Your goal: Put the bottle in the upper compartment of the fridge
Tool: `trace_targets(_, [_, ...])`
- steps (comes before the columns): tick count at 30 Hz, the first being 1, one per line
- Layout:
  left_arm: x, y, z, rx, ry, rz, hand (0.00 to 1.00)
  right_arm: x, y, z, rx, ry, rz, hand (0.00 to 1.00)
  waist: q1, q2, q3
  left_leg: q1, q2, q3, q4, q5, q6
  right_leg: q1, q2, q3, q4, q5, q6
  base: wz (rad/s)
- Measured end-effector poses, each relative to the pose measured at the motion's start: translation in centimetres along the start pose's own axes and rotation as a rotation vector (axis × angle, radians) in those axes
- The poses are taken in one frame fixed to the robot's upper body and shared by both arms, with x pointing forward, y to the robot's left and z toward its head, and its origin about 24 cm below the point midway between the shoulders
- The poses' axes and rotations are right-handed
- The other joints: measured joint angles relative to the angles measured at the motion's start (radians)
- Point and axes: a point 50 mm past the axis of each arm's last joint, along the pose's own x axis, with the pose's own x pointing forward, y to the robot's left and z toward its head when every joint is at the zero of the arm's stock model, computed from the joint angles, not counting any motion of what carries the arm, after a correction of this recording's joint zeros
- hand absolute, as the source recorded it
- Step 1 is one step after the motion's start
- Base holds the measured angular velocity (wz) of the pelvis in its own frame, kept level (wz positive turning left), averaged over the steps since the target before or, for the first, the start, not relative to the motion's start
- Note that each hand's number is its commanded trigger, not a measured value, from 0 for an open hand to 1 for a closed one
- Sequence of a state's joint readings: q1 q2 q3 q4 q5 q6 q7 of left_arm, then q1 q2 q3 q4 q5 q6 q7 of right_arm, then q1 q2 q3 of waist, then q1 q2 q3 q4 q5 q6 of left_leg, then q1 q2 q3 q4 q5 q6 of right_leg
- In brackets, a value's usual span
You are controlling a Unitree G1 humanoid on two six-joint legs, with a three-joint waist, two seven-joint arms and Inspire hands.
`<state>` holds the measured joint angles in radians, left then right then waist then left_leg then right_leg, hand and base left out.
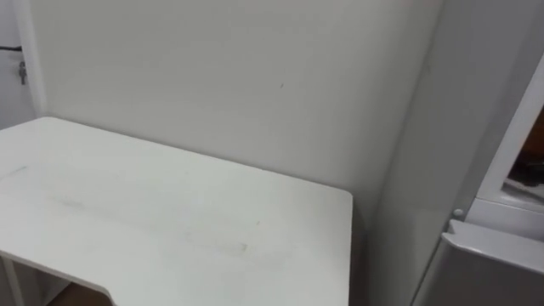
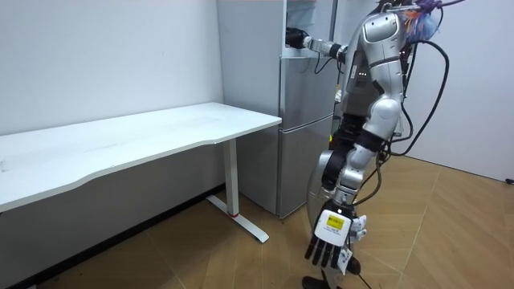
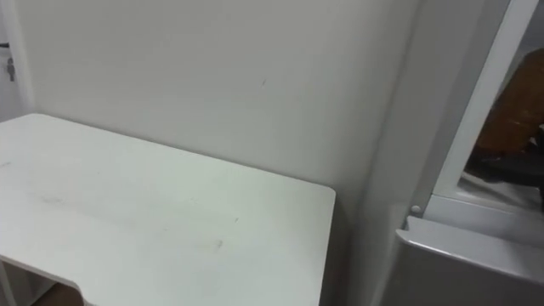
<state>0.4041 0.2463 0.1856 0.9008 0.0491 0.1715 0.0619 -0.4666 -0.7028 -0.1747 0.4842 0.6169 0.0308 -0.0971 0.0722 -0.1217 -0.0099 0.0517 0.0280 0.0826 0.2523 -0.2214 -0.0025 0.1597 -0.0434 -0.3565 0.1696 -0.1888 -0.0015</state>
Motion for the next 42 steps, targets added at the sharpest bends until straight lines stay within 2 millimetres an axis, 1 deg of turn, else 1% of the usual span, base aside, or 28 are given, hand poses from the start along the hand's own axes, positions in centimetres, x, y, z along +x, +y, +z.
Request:
trace_targets(2, [0.0,-0.1,0.0,0.0,0.003,-0.002,0.0,0.0,0.1,0.1,-0.002,0.004,-0.002,0.0,-0.007,0.0,0.0001,-0.001,0.0,0.002,0.0,0.0,0.0,0.0,0.0,0.003,0.0,0.0,0.0,-0.03])
trace_targets(7, [0.0,-0.1,-0.1,-0.002,0.005,-0.004,0.0,-0.4,0.2,0.2,-0.013,-0.008,-0.018,0.0,-0.009,0.003,0.0019,0.0,0.001,0.015,0.0,-0.001,0.001,-0.003,0.0,0.027,0.0,0.0,0.0,-0.08])
trace_targets(9, [0.0,-0.3,-0.2,-0.007,0.009,-0.007,0.0,-0.9,0.3,0.3,-0.023,-0.017,-0.02,0.0,-0.01,0.005,0.0022,0.0,0.005,0.022,-0.002,-0.001,0.002,-0.007,0.0,0.035,0.0,0.0,0.0,-0.1])
trace_targets(14, [-0.1,-0.7,-0.3,-0.027,0.013,-0.014,0.0,-1.3,0.6,0.7,-0.03,-0.031,-0.043,0.0,-0.019,0.012,0.0015,-0.006,0.009,0.031,-0.003,-0.001,0.002,-0.019,0.002,0.049,0.002,0.001,0.001,-0.07])
trace_targets(17, [-0.1,-0.8,-0.4,-0.028,0.015,-0.018,0.0,-1.8,0.8,1.0,-0.077,-0.053,-0.062,0.0,-0.021,0.02,0.0005,-0.003,0.009,0.044,-0.012,0.0,0.002,-0.022,0.002,0.053,0.002,0.001,0.001,-0.09])
trace_targets(19, [-0.1,-0.8,-0.3,-0.028,0.013,-0.018,0.0,-2.2,0.8,1.2,-0.106,-0.07,-0.076,0.0,-0.019,0.028,0.0013,0.002,0.009,0.053,-0.015,0.0,0.002,-0.024,0.002,0.055,0.003,0.002,0.001,-0.11])
trace_targets(20, [-0.1,-0.8,-0.3,-0.029,0.012,-0.018,0.0,-2.3,0.9,1.3,-0.111,-0.081,-0.082,0.0,-0.019,0.03,-0.0002,0.006,0.009,0.055,-0.017,0.0,0.002,-0.024,0.002,0.056,0.003,0.002,0.001,-0.1])
trace_targets(23, [-0.1,-0.9,-0.2,-0.033,0.004,-0.019,0.0,-2.5,1.1,1.6,-0.104,-0.1,-0.104,0.0,-0.017,0.039,0.0018,0.015,0.011,0.067,-0.02,0.0,0.002,-0.022,0.001,0.06,0.005,0.002,0.001,-0.12])
trace_targets(25, [-0.1,-0.9,-0.3,-0.032,0.001,-0.02,0.0,-3.2,1.5,1.7,-0.103,-0.118,-0.109,0.0,-0.014,0.041,0.0021,0.023,0.011,0.079,-0.031,0.0,0.001,-0.033,0.004,0.078,0.006,0.002,0.001,-0.17])
trace_targets(30, [-0.1,-1.0,-0.1,-0.029,-0.004,-0.023,0.0,-5.3,2.4,1.1,-0.114,-0.135,-0.078,0.0,-0.031,0.041,0.0046,0.022,0.012,0.092,-0.044,0.0,0.0,-0.043,0.004,0.081,0.017,0.002,0.001,-0.1])
trace_targets(34, [-0.1,-1.1,0.0,-0.024,-0.016,-0.027,0.0,-6.3,3.3,1.7,-0.165,-0.203,-0.062,0.0,-0.046,0.041,0.0049,0.019,0.013,0.114,-0.048,0.0,0.0,-0.058,0.002,0.082,0.019,0.002,0.001,-0.17])
trace_targets(37, [0.0,-1.2,0.5,-0.021,-0.037,-0.028,0.0,-6.7,3.7,2.5,-0.176,-0.248,-0.059,0.0,-0.048,0.041,0.0053,0.021,0.013,0.129,-0.052,0.0,0.001,-0.064,0.002,0.089,0.02,0.002,0.002,-0.14])
trace_targets(42, [0.0,-1.4,1.3,-0.019,-0.069,-0.033,0.0,-7.2,4.2,3.6,-0.155,-0.312,-0.034,0.0,-0.054,0.043,0.0072,0.028,0.017,0.133,-0.054,0.0,0.001,-0.064,0.003,0.096,0.02,0.002,0.002,-0.03])
